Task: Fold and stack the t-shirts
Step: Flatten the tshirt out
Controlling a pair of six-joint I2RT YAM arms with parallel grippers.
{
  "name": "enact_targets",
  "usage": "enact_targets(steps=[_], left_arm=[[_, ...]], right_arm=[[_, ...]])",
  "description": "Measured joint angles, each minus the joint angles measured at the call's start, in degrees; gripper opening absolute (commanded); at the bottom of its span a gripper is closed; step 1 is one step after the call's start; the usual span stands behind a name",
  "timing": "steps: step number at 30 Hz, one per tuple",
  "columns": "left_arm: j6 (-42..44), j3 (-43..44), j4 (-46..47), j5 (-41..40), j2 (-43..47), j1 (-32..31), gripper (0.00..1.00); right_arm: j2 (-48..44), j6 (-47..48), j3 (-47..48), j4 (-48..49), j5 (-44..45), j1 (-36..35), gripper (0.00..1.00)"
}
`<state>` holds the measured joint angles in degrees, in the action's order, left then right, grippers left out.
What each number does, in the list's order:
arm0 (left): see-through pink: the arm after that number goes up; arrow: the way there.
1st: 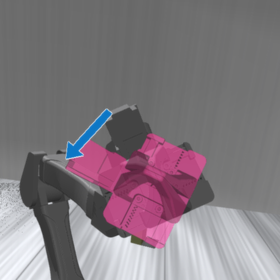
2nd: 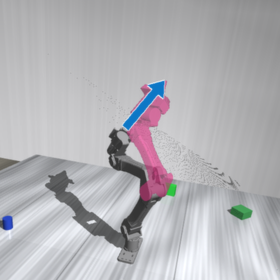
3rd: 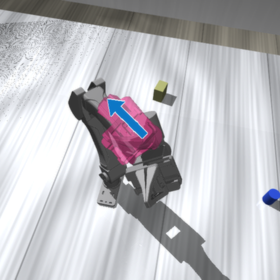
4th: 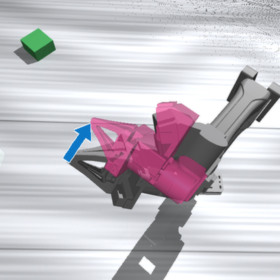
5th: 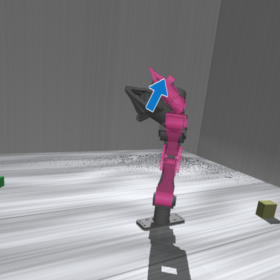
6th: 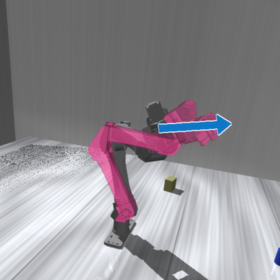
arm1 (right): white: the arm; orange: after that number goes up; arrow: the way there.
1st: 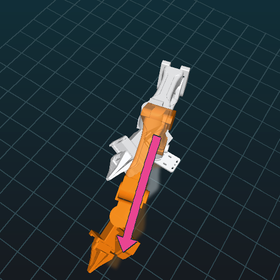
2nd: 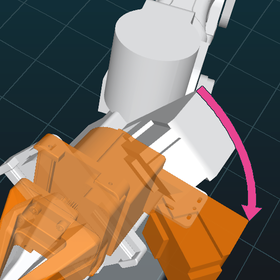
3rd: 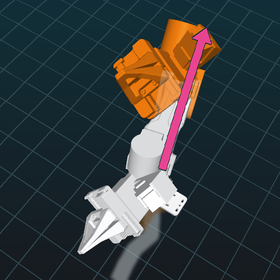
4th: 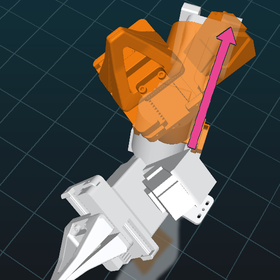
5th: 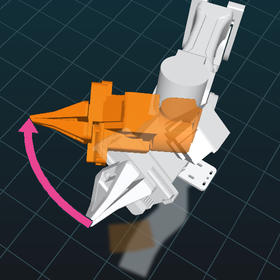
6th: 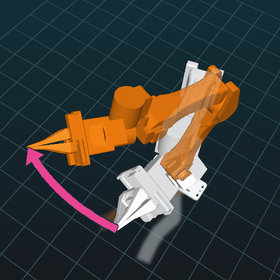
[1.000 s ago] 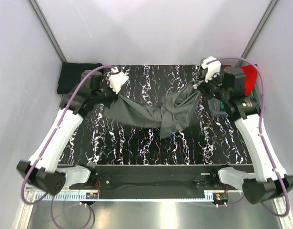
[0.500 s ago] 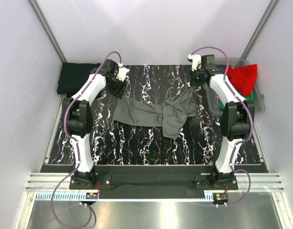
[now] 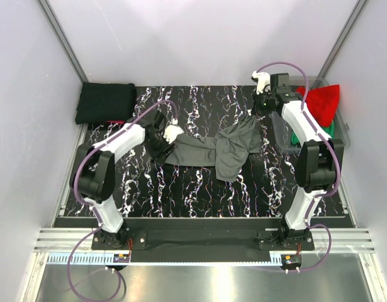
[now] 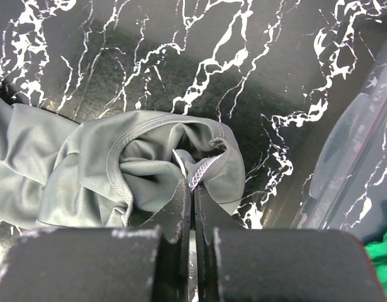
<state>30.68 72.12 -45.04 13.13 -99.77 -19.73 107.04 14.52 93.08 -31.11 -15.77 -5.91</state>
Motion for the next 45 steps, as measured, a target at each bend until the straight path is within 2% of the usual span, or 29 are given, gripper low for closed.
enact_targets(steps=[5,6,8,9,16,20,25,28,30,33,36,39,40,41,43,45], left_arm=[[1.49,0.09,2.99,-4.13,-6.69,0.50,0.61],[1.66,0.37,3.50,-5.01,-7.85,0.61,0.53],[1.57,1.46,3.93,-6.43,-9.35,0.68,0.25],[1.68,1.95,4.55,-7.08,-9.55,0.70,0.00],[2.64,1.46,6.10,-8.17,-6.71,0.92,0.00],[3.82,-2.14,5.46,-6.60,8.07,0.98,0.00],[5.51,-2.45,4.15,-1.75,30.77,1.05,0.00],[5.70,-2.47,3.63,-0.31,38.51,0.96,0.00],[5.33,-2.36,4.04,-0.52,39.91,0.92,0.00],[3.41,-0.35,4.90,-2.16,33.88,1.46,0.00],[0.70,6.43,5.97,-4.76,20.02,3.13,0.00],[-1.64,14.84,7.87,-7.32,3.30,4.85,0.09],[-2.21,16.92,8.13,-7.82,-0.42,5.22,0.32],[-2.47,19.65,7.34,-8.57,-4.55,5.49,0.39],[-4.15,25.40,7.50,-10.21,-11.80,5.95,0.48],[-5.60,28.15,7.54,-11.56,-14.82,6.14,0.49]], right_arm=[[0.00,-0.09,-0.04,0.00,-0.48,0.00,0.00],[0.00,-0.13,-0.15,0.02,-0.63,0.00,0.00],[-0.02,-0.26,-0.44,0.02,-1.01,0.00,0.00],[-0.02,-0.28,-0.59,0.00,-1.14,0.00,0.00],[-2.19,-0.09,-3.04,-0.26,-1.81,0.00,0.00],[-10.51,1.09,-7.74,-0.83,-4.48,0.00,0.00],[-28.98,3.26,-15.56,-1.29,-8.76,-0.04,0.00],[-37.48,4.02,-17.14,-0.46,-9.77,-0.04,0.00],[-39.28,4.11,-17.22,1.60,-8.87,-0.09,0.00],[-35.45,3.87,-14.51,4.48,-6.38,0.22,0.00],[-24.83,3.56,-9.53,6.54,-4.20,0.94,0.00],[-11.13,3.13,-4.00,6.25,-2.67,1.44,0.00],[-7.54,2.97,-2.38,5.86,-2.27,1.44,0.00],[-3.76,2.71,-0.61,5.18,-1.95,1.46,0.00],[2.45,1.92,2.51,3.61,-1.40,1.53,0.00],[5.42,1.20,4.15,1.90,-1.27,1.57,0.00]])
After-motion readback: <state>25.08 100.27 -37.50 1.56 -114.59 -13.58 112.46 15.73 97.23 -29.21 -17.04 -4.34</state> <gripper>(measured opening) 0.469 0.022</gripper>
